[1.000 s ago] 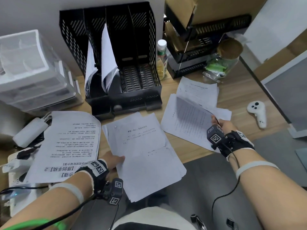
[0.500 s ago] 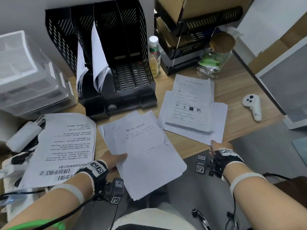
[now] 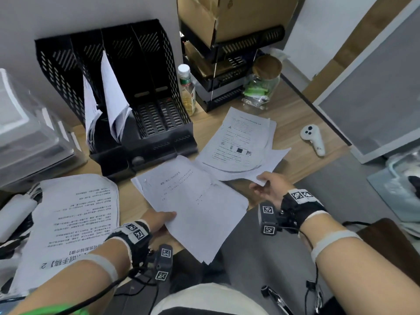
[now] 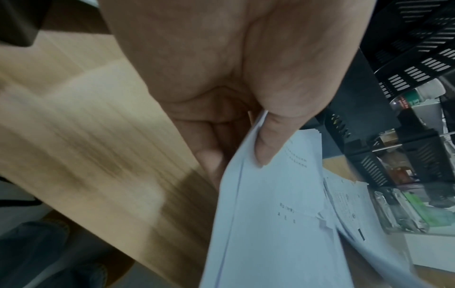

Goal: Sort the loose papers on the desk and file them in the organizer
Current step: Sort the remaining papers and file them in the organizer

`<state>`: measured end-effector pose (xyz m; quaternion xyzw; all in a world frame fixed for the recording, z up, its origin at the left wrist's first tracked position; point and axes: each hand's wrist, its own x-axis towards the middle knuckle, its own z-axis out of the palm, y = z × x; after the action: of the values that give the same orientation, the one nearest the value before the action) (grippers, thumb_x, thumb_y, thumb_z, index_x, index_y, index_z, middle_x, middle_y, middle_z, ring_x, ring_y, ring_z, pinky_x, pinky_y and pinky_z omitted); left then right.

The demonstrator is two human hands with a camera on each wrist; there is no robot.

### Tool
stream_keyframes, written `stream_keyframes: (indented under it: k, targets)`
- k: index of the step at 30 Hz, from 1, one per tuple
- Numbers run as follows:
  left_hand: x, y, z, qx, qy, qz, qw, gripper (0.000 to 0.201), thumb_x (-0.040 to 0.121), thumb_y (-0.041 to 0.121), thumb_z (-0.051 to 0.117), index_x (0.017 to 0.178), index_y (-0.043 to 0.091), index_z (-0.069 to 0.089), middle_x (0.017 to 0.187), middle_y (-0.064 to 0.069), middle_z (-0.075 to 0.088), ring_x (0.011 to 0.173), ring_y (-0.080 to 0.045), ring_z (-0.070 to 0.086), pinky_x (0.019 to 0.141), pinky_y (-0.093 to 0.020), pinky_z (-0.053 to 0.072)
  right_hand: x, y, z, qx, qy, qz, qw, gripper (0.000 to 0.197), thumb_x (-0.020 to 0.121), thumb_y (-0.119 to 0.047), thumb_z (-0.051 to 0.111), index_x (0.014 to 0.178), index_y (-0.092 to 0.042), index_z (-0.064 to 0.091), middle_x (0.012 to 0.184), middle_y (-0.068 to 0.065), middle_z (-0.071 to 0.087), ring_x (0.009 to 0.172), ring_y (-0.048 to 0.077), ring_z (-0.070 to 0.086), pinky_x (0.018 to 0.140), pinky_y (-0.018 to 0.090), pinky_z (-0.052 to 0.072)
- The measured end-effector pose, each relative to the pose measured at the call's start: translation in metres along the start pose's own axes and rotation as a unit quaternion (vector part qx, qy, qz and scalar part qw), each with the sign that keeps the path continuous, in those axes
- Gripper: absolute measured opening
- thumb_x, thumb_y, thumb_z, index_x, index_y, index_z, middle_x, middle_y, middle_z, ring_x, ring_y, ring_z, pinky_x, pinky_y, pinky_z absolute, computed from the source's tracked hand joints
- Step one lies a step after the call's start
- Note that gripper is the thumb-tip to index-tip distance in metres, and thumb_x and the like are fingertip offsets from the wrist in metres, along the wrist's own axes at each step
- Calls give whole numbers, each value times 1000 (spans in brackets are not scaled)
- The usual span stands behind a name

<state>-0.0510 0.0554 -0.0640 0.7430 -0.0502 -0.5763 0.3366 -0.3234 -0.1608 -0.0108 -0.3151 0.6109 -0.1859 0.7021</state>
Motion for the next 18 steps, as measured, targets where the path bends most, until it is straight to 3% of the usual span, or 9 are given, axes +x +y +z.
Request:
stream_keyframes:
  k: [3,5,6,8,9,12,14,15,18]
  targets:
    - [17,-6,-6,5,-8,-20,1000,38,83,16,74,118,14,61,116,-14,72,107,-40,68,98,-57,52,-20,-21,15,109,-65,-82,988,25,92,-7,52,112,3,61,91,18,72,88,25,69,94,39,49]
    - [47,-21,-15,-5,-21,-19,1000,57,73,23,78,127,13,59,119,-13,73,108,-38,68,99,-56,52,-43,-34,24,259,-109,-114,953,20,92,-3,49,104,6,62,101,20,70,95,23,69,106,38,44]
    - [52,-22,-15,-16,-28,-17,999,60,71,24,78,127,12,59,121,-13,72,109,-38,68,99,-55,52,-58,-39,28,312,-126,-122,934,18,91,-2,48,94,5,65,97,19,71,104,25,68,107,38,44]
    - [26,-6,-7,-38,-37,-19,998,48,79,17,74,123,8,59,121,-16,71,109,-38,67,99,-53,53,-82,-33,34,342,-148,-114,921,26,88,0,46,71,2,65,80,16,70,117,33,64,104,40,46]
    - [14,-1,-3,-56,-37,-25,997,34,86,10,68,119,7,60,116,-17,72,107,-38,67,96,-50,55,-86,-22,36,323,-151,-91,930,26,87,0,46,66,0,62,71,15,66,118,38,63,101,42,49]
    - [6,-1,4,-94,-54,-35,993,20,93,6,62,112,3,62,107,-17,75,99,-35,71,89,-47,58,-85,32,43,107,-119,56,986,2,87,0,50,88,-2,51,60,12,60,93,43,71,87,48,55]
    - [7,-4,2,-118,-70,-42,990,28,88,14,69,113,2,65,107,-19,76,98,-35,74,91,-51,58,-82,69,48,-84,-115,149,979,15,90,-4,49,104,2,49,61,14,65,72,35,74,70,37,61]
    - [6,-5,1,-127,-80,-45,988,35,85,18,72,115,3,65,111,-20,75,100,-35,74,91,-51,58,-80,82,51,-140,-122,174,967,19,91,-7,47,107,4,49,60,14,66,69,32,74,59,29,59]
    - [3,-13,1,-115,-116,-50,985,44,79,30,79,116,12,65,112,-16,75,99,-32,73,84,-44,61,-84,100,63,-173,-136,203,954,19,94,-10,45,100,6,52,54,11,65,72,29,74,48,23,53]
